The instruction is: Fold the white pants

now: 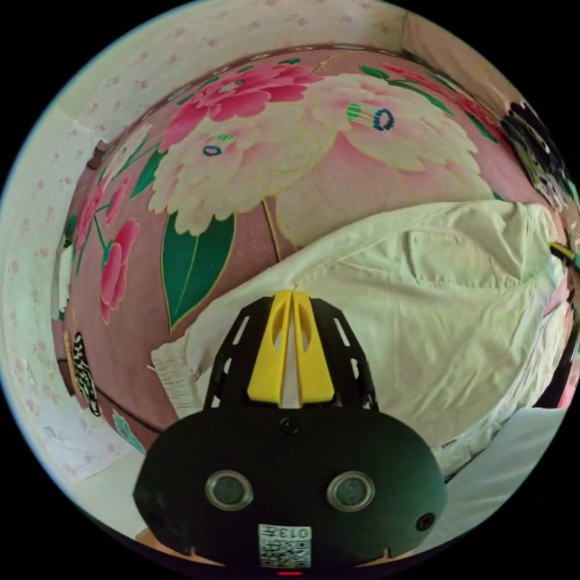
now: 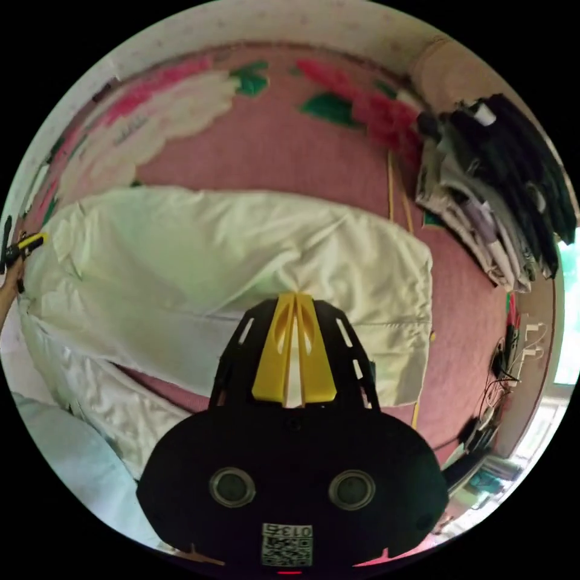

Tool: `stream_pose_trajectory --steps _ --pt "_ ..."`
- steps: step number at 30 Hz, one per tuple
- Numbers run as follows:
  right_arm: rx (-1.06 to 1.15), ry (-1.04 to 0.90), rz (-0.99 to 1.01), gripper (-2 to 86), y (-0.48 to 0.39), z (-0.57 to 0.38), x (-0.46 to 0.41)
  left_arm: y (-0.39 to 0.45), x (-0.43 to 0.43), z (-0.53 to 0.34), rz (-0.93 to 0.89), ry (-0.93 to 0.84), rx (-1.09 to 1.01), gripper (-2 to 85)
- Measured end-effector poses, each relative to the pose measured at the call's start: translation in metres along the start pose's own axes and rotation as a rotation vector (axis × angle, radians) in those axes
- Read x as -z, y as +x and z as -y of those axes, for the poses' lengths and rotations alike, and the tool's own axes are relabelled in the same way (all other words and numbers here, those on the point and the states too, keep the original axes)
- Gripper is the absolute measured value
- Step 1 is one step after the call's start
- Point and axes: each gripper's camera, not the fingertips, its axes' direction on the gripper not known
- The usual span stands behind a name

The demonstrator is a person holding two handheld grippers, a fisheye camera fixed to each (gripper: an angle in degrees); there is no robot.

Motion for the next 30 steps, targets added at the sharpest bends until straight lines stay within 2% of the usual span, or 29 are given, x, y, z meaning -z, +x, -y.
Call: stream_pose_trajectory --steps 2,3,5,8,10,15,17,20,24,30 --pt "-0.093 -0.059 -0.001 0.6 0.017 0.013 -0.002 -0.012 0.005 0.006 -0.083 -0.016 0.061 0.2" --pt "-0.126 -0.042 0.054 1.0 0.028 0.021 0.007 -0.015 0.014 0.006 -0.108 0.048 0.039 0.4" --pt "-0.087 0.087 0.037 2.1 0.036 0.030 0.030 -0.016 0.027 0.006 -0.080 0.129 -0.052 1.1" --pt "0.037 0.151 0.004 6.7 0.053 0.055 0.046 -0.015 0.026 0.021 0.006 0.095 -0.237 5.0" --pt "0.169 0.082 0.008 8.5 0.065 0.086 0.039 -0.017 0.018 0.038 0.029 0.026 -0.363 9.1" --pt "0.430 -0.058 -0.017 9.5 0.055 0.149 0.023 -0.008 -0.005 0.069 0.035 -0.099 -0.558 13.1" --pt "0.535 -0.111 -0.066 9.8 0.043 0.166 0.013 -0.002 -0.019 0.074 0.013 -0.161 -0.604 12.7" --pt "0.648 -0.266 -0.096 9.2 0.034 0.179 -0.015 -0.001 -0.025 0.074 -0.029 -0.154 -0.634 11.7" --pt "0.585 -0.298 0.049 8.5 0.060 0.195 -0.005 0.002 -0.036 0.067 -0.067 -0.131 -0.662 8.8" --pt "0.585 -0.380 0.028 1.3 0.055 0.189 0.014 0.030 -0.050 0.053 0.008 -0.166 -0.654 0.7"
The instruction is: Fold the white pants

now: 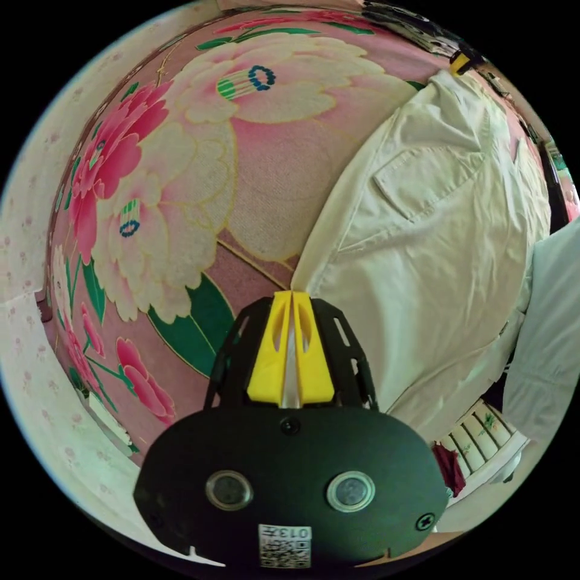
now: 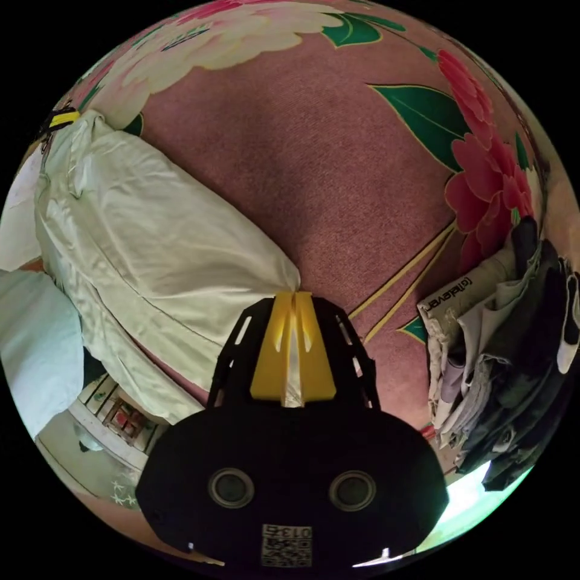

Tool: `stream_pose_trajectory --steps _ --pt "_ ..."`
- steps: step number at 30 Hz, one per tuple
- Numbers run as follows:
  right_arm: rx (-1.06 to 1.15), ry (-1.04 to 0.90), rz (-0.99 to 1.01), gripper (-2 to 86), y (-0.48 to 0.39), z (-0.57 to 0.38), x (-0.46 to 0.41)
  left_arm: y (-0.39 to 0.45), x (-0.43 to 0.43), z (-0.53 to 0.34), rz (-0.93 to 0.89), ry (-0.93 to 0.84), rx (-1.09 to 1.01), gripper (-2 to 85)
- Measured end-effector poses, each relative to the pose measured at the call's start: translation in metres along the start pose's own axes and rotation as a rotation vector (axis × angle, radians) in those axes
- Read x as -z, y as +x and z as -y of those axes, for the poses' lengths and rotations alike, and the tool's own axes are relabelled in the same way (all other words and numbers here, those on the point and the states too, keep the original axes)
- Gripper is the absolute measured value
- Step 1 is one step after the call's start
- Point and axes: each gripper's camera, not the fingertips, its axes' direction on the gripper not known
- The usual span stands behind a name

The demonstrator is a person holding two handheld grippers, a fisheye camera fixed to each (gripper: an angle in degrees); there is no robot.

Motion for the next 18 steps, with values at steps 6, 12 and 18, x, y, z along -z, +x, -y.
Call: stream_pose_trajectory --steps 6,12,18 --pt "-0.109 0.138 -0.194 0.2 -0.036 -0.080 0.079 0.006 0.039 -0.040 0.009 0.159 0.173 -0.3" --pt "-0.253 0.484 -0.354 0.1 -0.114 -0.274 0.178 0.080 0.107 -0.127 0.201 0.371 0.183 -0.4" --pt "-0.487 0.586 -0.442 0.3 -0.245 -0.454 0.158 0.200 0.090 -0.200 0.303 0.385 0.124 -0.3"
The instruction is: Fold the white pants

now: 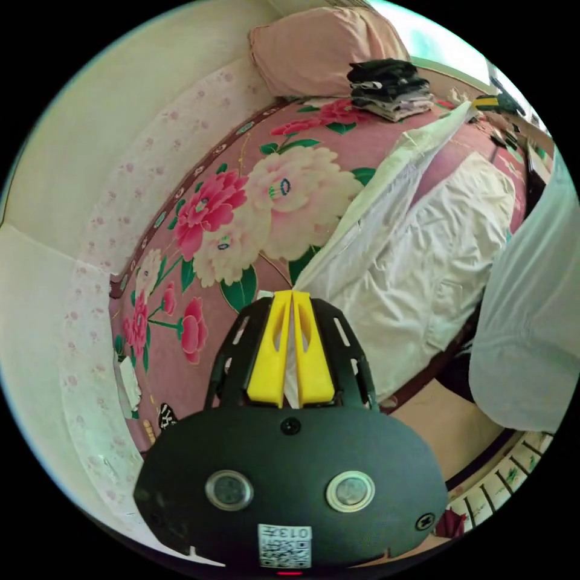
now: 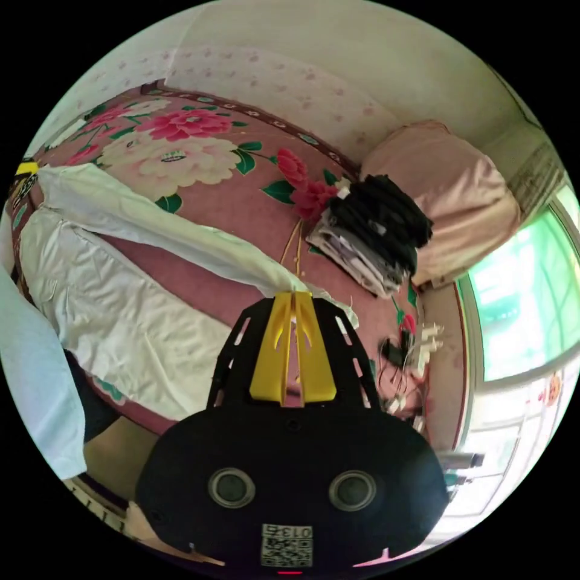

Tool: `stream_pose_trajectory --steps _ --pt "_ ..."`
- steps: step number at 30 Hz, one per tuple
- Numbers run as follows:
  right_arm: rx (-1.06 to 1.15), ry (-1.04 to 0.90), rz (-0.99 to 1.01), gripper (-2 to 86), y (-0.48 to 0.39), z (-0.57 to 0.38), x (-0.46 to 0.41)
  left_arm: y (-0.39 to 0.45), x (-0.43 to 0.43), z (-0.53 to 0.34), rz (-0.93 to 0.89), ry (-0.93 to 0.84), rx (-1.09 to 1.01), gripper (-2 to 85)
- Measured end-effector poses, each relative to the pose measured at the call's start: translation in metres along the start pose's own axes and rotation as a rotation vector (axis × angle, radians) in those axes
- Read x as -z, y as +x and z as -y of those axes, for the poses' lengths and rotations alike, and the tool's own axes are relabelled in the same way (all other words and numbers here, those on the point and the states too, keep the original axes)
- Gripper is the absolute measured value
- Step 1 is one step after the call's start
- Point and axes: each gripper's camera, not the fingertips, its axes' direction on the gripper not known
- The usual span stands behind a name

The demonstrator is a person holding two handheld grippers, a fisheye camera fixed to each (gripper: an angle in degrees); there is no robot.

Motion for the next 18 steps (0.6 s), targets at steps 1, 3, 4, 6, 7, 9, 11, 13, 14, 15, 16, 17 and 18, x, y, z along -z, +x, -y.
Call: stream_pose_trajectory --steps 1,3,4,6,7,9,11,13,14,15,16,17,18 --pt "-0.052 -0.025 -0.023 0.4 -0.013 -0.037 0.011 0.024 -0.005 -0.014 0.009 -0.025 -0.008 -0.3" --pt "-0.111 -0.104 -0.046 0.4 -0.037 -0.086 0.013 0.059 -0.023 -0.034 0.000 -0.090 -0.030 -0.3" --pt "-0.139 -0.173 -0.039 0.4 -0.054 -0.115 0.006 0.079 -0.041 -0.047 -0.011 -0.145 -0.016 -0.3" --pt "-0.144 -0.279 -0.016 0.5 -0.081 -0.152 -0.013 0.105 -0.073 -0.064 -0.072 -0.244 -0.001 -0.3" --pt "-0.150 -0.356 0.001 0.5 -0.093 -0.172 -0.027 0.118 -0.092 -0.074 -0.108 -0.294 0.020 -0.3" --pt "-0.166 -0.421 0.022 0.5 -0.102 -0.191 -0.037 0.130 -0.117 -0.083 -0.149 -0.368 0.025 -0.3" --pt "-0.174 -0.429 0.021 0.6 -0.098 -0.197 -0.033 0.136 -0.128 -0.084 -0.140 -0.392 0.001 -0.3" --pt "-0.153 -0.394 -0.002 0.7 -0.083 -0.196 -0.012 0.131 -0.121 -0.081 -0.116 -0.357 -0.009 -0.3" --pt "-0.151 -0.373 -0.013 0.7 -0.079 -0.196 -0.004 0.128 -0.117 -0.081 -0.112 -0.340 0.003 -0.3" --pt "-0.153 -0.331 -0.034 0.8 -0.072 -0.199 0.014 0.123 -0.109 -0.084 -0.114 -0.305 0.040 -0.3" --pt "-0.163 -0.305 -0.050 0.8 -0.068 -0.204 0.028 0.120 -0.106 -0.092 -0.129 -0.286 0.081 -0.3" --pt "-0.168 -0.301 -0.057 0.9 -0.066 -0.208 0.033 0.120 -0.107 -0.097 -0.139 -0.286 0.095 -0.3" --pt "-0.175 -0.314 -0.064 1.1 -0.066 -0.217 0.038 0.124 -0.112 -0.107 -0.152 -0.294 0.118 -0.3"
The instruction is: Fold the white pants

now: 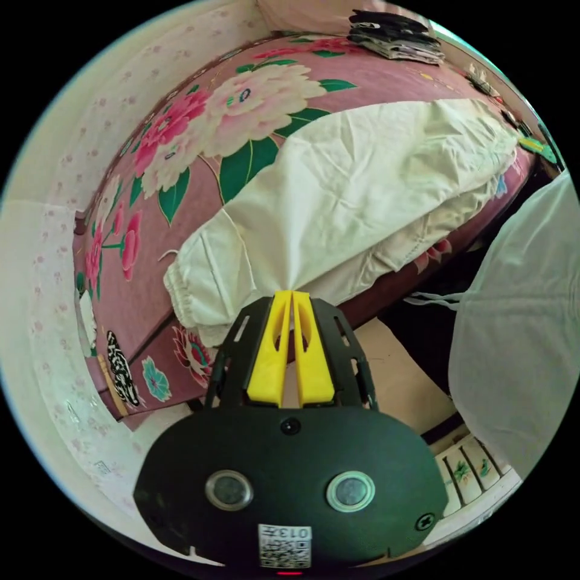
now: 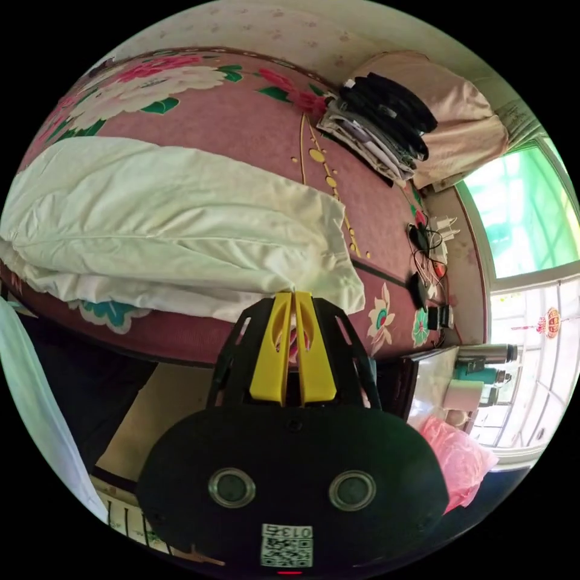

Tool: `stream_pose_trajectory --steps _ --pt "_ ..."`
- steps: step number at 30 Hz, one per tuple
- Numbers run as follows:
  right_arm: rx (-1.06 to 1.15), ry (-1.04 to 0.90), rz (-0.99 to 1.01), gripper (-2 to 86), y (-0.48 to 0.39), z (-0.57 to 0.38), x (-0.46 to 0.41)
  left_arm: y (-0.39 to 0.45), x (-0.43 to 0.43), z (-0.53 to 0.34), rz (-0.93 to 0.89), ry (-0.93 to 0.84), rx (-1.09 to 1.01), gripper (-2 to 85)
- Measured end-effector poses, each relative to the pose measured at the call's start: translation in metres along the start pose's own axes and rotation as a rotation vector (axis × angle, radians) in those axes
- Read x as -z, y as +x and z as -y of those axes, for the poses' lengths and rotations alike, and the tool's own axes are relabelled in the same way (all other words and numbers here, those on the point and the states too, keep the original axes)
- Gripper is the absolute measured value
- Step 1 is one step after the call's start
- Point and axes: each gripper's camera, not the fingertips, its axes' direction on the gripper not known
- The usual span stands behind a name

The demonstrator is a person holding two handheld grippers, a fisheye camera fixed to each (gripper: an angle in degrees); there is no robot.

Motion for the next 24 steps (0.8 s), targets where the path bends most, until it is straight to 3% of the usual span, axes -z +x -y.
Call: stream_pose_trajectory --steps 7,9,13,15,20,22,24 --pt "-0.032 -0.218 0.145 6.8 0.015 -0.025 -0.042 -0.012 -0.072 -0.010 -0.192 -0.128 0.153 0.0" --pt "-0.044 -0.242 0.220 8.3 0.038 -0.023 -0.031 -0.030 -0.064 -0.024 -0.283 -0.066 0.233 -0.1" --pt "-0.191 -0.130 0.200 6.1 0.091 -0.030 0.023 -0.080 -0.033 -0.078 -0.167 0.146 0.499 0.2" --pt "-0.217 -0.050 0.230 4.5 0.096 -0.018 0.043 -0.097 -0.038 -0.079 -0.096 0.170 0.510 0.5" --pt "0.008 0.087 0.489 2.5 0.017 0.087 0.074 -0.140 -0.092 -0.034 0.056 0.059 0.478 6.7" --pt "0.175 0.112 0.550 2.4 -0.043 0.136 0.095 -0.178 -0.117 -0.033 -0.004 0.036 0.605 13.4" --pt "0.271 0.092 0.514 2.4 -0.081 0.157 0.101 -0.204 -0.133 -0.044 -0.106 0.064 0.697 14.8"
